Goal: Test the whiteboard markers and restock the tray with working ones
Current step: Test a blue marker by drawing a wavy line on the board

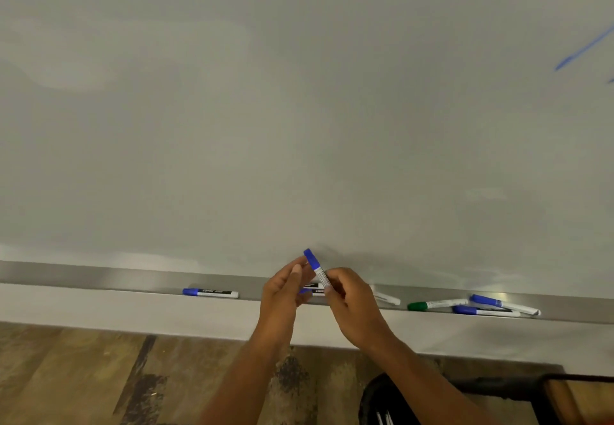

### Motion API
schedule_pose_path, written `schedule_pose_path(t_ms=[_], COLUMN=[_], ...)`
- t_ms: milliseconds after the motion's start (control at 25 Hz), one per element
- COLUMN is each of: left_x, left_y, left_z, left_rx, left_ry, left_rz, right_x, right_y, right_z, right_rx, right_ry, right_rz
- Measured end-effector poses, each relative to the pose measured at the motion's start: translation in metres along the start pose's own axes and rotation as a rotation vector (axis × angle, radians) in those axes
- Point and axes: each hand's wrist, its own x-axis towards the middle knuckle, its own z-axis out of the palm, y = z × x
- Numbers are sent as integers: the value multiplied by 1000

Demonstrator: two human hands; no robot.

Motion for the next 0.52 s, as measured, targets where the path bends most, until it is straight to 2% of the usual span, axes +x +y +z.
schedule_pose_path(t_ms=[120,200,320,520], left_x=[-7,-16,-32,-55], left_y=[39,63,95,144], left_z=[27,47,74,110], left_rx=[-120,-220,-325,-369], left_ry=[-254,-358,-485,-638], left_rz=[1,22,58,151], right_x=[-13,-20,-33,-58], right_y=[-30,-52,-83,-114], right_z=[-40,-69,-111,-173], right_rx=[411,632,754,994], right_ry=[-49,-83,-106,-228], right_rz=[139,238,250,241])
